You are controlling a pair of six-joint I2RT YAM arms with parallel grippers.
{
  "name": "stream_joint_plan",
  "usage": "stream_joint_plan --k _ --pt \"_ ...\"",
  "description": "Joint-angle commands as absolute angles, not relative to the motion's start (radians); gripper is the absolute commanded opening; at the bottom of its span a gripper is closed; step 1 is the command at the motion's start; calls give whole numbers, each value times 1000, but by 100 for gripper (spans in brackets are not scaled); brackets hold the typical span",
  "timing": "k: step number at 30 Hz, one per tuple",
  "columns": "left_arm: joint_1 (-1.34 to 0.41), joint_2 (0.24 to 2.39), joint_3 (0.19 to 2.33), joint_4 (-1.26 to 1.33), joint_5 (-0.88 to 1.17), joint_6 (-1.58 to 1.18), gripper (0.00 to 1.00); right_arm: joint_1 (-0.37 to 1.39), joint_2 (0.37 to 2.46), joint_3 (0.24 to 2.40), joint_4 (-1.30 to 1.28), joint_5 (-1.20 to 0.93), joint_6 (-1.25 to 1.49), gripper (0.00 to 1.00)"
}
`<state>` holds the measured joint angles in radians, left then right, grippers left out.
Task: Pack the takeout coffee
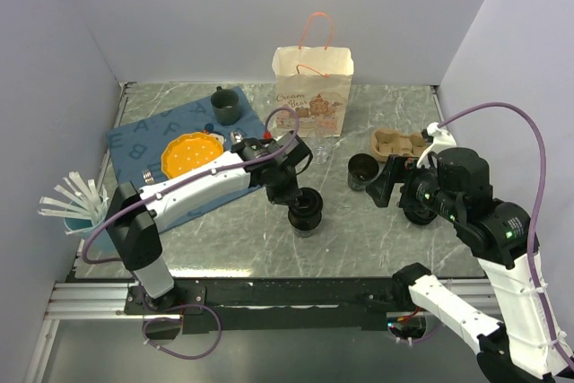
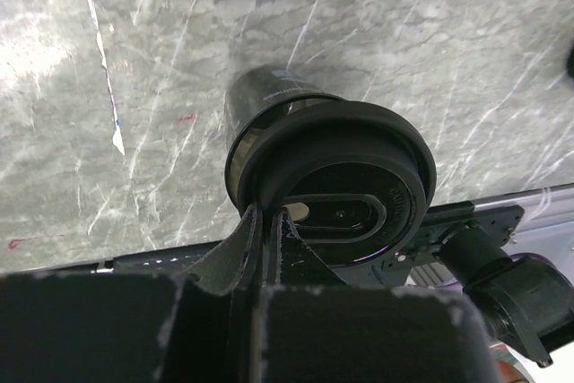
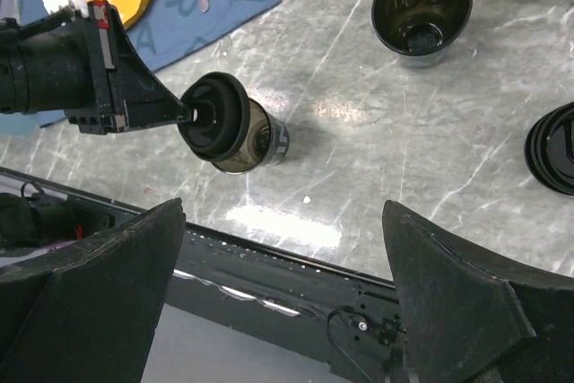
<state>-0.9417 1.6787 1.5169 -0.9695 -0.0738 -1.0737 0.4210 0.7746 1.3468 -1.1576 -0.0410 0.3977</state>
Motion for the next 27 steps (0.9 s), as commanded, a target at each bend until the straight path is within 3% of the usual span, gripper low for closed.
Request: stream_joint_plan --k 1,27 --pt "-954 1703 1540 -983 -89 -1118 1 419 750 1339 -1161 -20 379 98" --pt "-985 1779 1606 -1077 -118 -1126 2 417 738 1321 -1166 -15 388 98"
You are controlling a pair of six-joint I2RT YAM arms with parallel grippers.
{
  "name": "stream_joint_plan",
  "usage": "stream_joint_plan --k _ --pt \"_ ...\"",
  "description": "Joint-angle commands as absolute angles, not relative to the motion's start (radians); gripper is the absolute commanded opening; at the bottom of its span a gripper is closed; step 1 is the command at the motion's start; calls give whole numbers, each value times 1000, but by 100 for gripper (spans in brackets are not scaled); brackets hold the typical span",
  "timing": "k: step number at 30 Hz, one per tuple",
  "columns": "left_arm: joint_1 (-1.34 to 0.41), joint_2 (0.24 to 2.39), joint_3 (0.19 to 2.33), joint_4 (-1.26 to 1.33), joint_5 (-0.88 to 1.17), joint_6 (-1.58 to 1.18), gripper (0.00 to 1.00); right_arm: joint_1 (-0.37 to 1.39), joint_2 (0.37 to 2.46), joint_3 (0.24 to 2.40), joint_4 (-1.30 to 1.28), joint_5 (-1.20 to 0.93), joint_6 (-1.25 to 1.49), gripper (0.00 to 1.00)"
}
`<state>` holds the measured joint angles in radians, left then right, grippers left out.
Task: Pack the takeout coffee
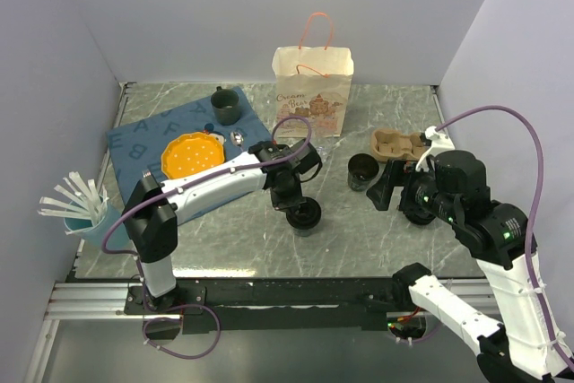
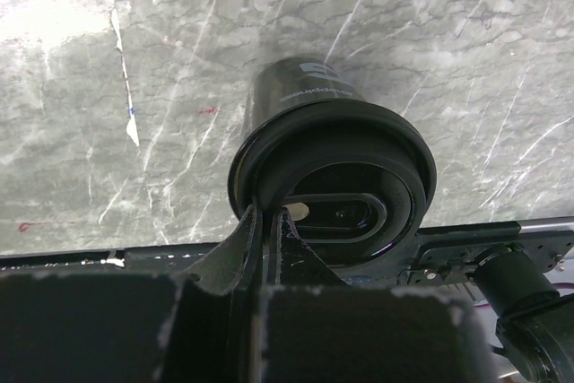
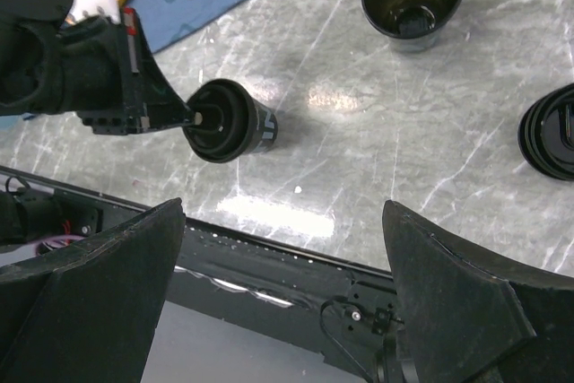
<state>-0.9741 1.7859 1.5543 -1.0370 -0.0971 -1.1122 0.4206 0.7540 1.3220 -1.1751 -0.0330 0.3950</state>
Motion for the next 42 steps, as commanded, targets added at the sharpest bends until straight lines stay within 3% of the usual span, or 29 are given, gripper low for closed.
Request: stream_joint_plan --k 1,18,31,42 --pt "-986 1781 1612 -1081 -126 -1126 2 417 738 1324 -1164 -14 388 98" --pt "-996 1810 1628 -1098 -129 -1111 4 417 746 1321 -1157 -12 382 98" --pt "-999 1825 1638 -1112 -140 -1108 18 417 749 1328 -1160 -11 385 98" --pt "-997 1829 1701 -1152 -172 -1092 12 417 755 1331 -1154 -25 391 98"
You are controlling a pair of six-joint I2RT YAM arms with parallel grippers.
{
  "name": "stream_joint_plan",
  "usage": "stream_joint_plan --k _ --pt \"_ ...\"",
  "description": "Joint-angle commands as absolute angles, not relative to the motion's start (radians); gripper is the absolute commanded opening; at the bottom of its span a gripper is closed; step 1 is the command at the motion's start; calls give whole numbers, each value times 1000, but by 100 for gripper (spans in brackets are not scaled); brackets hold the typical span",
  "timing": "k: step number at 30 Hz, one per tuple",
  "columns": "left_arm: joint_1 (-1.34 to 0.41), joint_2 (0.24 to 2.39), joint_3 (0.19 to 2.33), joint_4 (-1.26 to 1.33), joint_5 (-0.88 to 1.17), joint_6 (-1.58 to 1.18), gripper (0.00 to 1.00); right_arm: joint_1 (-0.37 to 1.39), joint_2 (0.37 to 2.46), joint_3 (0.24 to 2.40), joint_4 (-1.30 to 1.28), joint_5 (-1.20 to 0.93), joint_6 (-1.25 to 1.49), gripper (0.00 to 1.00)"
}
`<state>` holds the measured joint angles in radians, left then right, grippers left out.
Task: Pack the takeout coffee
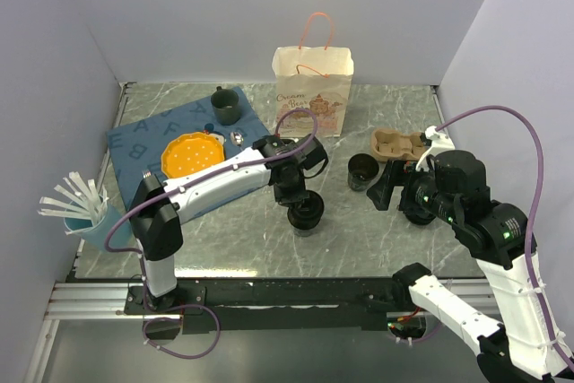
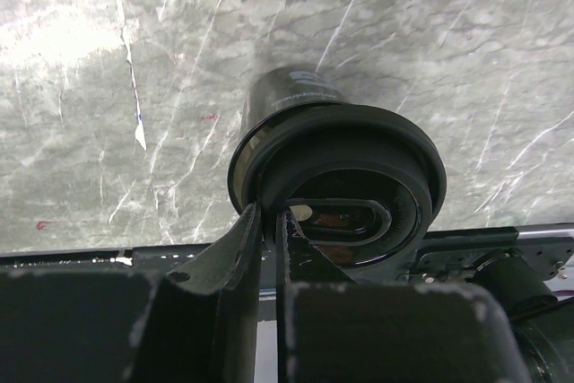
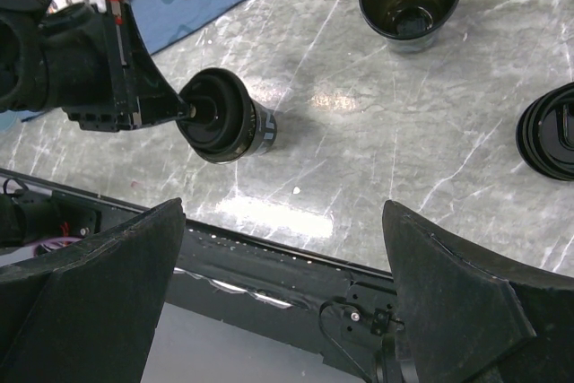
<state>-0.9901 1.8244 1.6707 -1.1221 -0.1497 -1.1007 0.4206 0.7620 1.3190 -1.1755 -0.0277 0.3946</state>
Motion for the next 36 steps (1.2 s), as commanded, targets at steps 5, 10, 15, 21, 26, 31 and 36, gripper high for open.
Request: stream_joint_plan --k 5,10,15,21,26,31,36 --pt "-997 1818 1671 -1135 -153 -1092 12 417 758 1335 -1157 -25 394 98" --pt "-999 1813 1651 -1129 -147 -1086 13 417 755 1331 -1157 -29 403 98" --pt "-999 1818 1638 -1124 -133 -1081 14 419 753 1333 -1158 -29 408 98" --pt "-997 1819 1635 -1114 -130 -1071 18 417 753 1328 -1154 -32 419 98" --pt "-999 1824 1634 -1111 -129 -1063 23 417 756 1328 -1149 -32 425 98" --pt "-997 1824 1641 -1118 -133 -1058 26 417 759 1330 -1147 -32 428 98" --pt "-997 1818 1707 -1163 -158 -1054 30 417 762 1328 -1149 -37 433 98"
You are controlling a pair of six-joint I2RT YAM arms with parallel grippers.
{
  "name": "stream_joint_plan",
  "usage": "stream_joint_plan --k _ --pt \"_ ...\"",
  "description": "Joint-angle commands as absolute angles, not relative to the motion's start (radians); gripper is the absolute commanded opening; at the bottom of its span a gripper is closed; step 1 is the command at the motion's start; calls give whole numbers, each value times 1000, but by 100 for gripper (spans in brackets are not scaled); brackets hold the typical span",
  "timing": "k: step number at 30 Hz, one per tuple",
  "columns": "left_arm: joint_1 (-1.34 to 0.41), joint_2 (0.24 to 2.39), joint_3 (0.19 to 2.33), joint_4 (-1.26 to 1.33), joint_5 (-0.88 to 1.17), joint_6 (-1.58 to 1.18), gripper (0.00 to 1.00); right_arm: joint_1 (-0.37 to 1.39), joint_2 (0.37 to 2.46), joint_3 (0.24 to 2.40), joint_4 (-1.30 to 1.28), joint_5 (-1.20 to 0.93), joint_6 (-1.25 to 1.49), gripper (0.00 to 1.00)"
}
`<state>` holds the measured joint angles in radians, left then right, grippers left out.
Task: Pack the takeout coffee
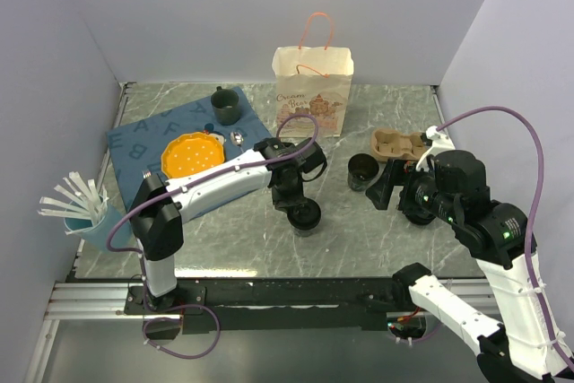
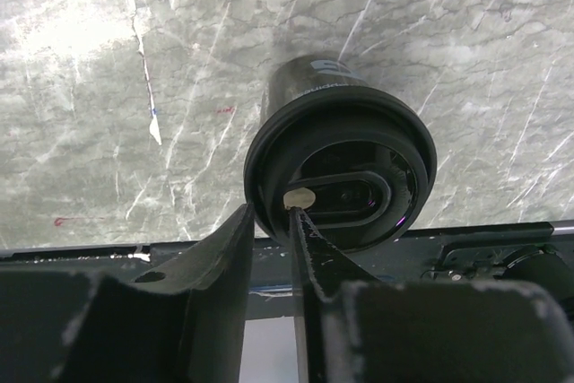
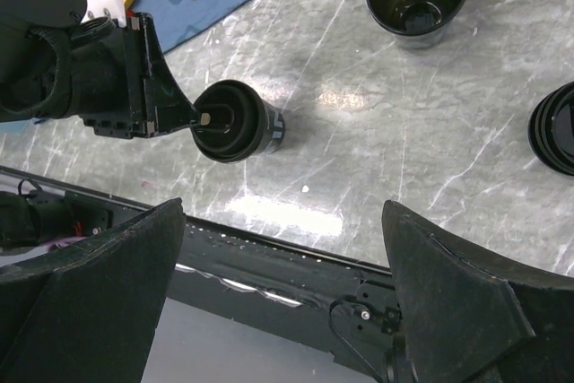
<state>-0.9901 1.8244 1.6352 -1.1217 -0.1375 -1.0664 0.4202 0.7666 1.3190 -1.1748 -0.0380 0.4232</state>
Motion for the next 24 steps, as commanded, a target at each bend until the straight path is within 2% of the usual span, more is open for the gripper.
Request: stream_joint_plan --k 1,4,7,14,21,22,23,24 --pt "-997 1819 1729 -1169 -170 -1051 31 417 764 1328 -1149 -40 436 98" --pt "-994 1804 1792 -1166 -178 -1039 34 417 772 1318 -1135 -67 440 98" --pt "-974 1744 1743 -1074 -164 -1028 36 417 794 1298 -1121 -115 462 98" --pt "-838 1519 1329 -664 66 -936 34 417 851 1182 -1005 -254 532 95" --pt "-805 1422 1141 -418 205 -795 37 417 1006 1042 -819 -449 559 93" --pt "-804 1424 1132 -413 224 -779 39 417 1025 1037 -809 -463 552 92" --pt "-804 1425 1132 -417 213 -758 52 419 1044 1032 -802 -460 546 92" --pt "-802 1424 1134 -437 203 -755 58 417 1078 1034 -808 -454 535 91"
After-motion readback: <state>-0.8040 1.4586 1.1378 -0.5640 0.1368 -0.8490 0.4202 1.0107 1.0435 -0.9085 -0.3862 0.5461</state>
